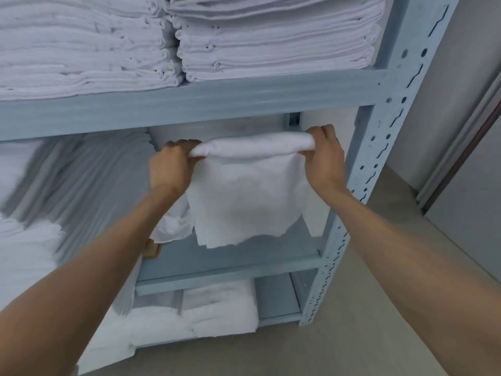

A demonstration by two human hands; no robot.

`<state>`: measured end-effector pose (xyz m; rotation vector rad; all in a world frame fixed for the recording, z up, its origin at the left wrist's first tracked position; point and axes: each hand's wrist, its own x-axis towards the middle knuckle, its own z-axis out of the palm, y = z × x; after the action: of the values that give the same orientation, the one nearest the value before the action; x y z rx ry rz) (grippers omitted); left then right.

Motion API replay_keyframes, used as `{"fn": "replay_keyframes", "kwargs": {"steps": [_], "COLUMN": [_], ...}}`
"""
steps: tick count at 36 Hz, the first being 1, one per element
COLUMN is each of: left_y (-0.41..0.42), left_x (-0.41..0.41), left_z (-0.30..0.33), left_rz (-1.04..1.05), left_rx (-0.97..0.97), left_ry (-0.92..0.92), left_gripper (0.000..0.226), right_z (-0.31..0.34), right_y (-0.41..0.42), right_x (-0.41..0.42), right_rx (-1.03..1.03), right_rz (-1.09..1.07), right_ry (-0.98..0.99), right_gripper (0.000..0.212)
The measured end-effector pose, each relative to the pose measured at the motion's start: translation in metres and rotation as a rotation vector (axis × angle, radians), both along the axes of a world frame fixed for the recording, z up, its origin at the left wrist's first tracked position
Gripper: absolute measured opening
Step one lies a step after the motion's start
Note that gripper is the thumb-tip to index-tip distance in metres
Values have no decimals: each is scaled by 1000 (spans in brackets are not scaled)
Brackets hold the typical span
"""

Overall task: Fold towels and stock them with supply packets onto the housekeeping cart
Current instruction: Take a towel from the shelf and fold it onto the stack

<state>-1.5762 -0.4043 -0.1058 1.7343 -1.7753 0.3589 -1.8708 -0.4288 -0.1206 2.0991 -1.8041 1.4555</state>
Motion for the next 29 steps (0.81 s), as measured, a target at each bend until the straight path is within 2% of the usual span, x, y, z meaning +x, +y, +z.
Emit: {"fn": "replay_keyframes", "kwargs": {"steps": [3, 6, 9, 11, 14, 17, 19, 22, 26, 29], "left_y": [-23, -40, -46, -46, -42, -20, -2, 7, -12, -27], "left_x": [9, 16, 12, 7, 0, -9, -13, -14, -18, -23], "left_z": [-3, -42, -108, -166, -258, -342, -381, -399, -379, -367], "left_rz": [-148, -241, -277, -318, -337, -314, -319, -275, -163, -87], "left_rx": [-187, -103, 25, 104, 326, 569, 609, 577, 630, 668], "left_ry": [-32, 45, 144, 158, 214, 181, 170, 257, 420, 384], "left_gripper": [29, 34, 36, 47, 62, 62, 66, 64, 34, 41], "right_z": [5, -25, -88, -144, -236, -307, -332, -340, -330, -328], "right_y": [-23, -36, -39, -38, -27, -4, 9, 11, -8, -22], "right_x": [6, 6, 1, -4, -13, -21, -23, -22, -19, -13], "right_rx": [-125, -134, -62, 60, 356, 723, 862, 846, 833, 836], "right_rz": [-20, 9, 4, -14, -26, -24, -65, -98, -149, -177], "right_ry": [-45, -66, -43, -9, 45, 132, 146, 94, -65, -144], "right_gripper": [33, 39, 44, 47, 57, 56, 52, 44, 28, 37]}}
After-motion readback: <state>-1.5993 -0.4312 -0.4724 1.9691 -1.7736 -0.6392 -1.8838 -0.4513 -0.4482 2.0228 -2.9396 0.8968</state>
